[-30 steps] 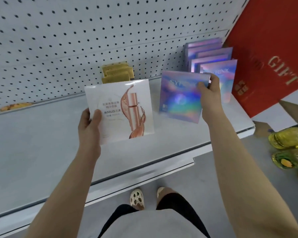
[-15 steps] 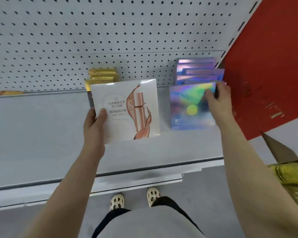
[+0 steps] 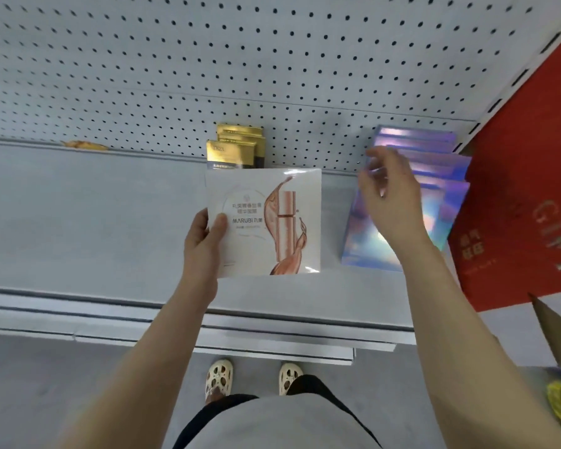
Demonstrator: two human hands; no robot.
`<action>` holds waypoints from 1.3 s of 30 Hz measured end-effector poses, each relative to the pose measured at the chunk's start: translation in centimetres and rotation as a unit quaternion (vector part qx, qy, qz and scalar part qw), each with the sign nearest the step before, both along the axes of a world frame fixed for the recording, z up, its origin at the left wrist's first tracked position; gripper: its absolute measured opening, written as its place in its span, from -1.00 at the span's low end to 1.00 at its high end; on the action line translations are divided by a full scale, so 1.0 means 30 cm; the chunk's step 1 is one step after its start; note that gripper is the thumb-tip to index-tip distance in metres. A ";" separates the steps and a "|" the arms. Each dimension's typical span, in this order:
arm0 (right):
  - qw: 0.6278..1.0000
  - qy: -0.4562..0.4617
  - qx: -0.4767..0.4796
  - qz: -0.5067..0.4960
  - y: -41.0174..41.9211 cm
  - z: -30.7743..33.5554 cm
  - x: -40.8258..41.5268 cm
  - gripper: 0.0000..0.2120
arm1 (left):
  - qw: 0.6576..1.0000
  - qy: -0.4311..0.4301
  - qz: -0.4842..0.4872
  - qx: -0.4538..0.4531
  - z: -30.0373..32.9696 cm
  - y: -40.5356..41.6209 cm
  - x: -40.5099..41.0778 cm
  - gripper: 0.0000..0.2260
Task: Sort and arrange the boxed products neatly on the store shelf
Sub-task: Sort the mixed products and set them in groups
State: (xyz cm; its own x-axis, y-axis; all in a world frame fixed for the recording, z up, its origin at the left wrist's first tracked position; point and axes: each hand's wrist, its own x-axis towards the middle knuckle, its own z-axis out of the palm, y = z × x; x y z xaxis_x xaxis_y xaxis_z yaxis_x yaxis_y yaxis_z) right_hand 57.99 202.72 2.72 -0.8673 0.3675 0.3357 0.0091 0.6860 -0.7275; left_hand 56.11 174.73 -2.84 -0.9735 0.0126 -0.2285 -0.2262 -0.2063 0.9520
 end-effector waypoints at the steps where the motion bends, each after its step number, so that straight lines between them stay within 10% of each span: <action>1: 0.996 -0.047 -0.046 0.068 -0.058 0.019 -0.031 -0.72 | 1.000 -0.004 0.002 0.000 -0.002 -0.018 0.005 -0.72; 12: 0.903 -0.262 0.016 0.340 -0.569 0.042 -0.362 -0.67 | 0.999 0.009 0.011 -0.032 -0.032 -0.451 -0.093 -0.67; 31: 0.972 -0.108 0.039 0.204 -1.076 -0.010 -0.911 -0.73 | 0.981 -0.037 -0.059 -0.183 -0.109 -0.871 -0.729 -0.44; 39: 0.963 -0.015 0.268 0.023 -1.160 -0.103 -0.932 -0.67 | 0.980 -0.036 -0.033 -0.194 -0.136 -0.902 -0.780 -0.46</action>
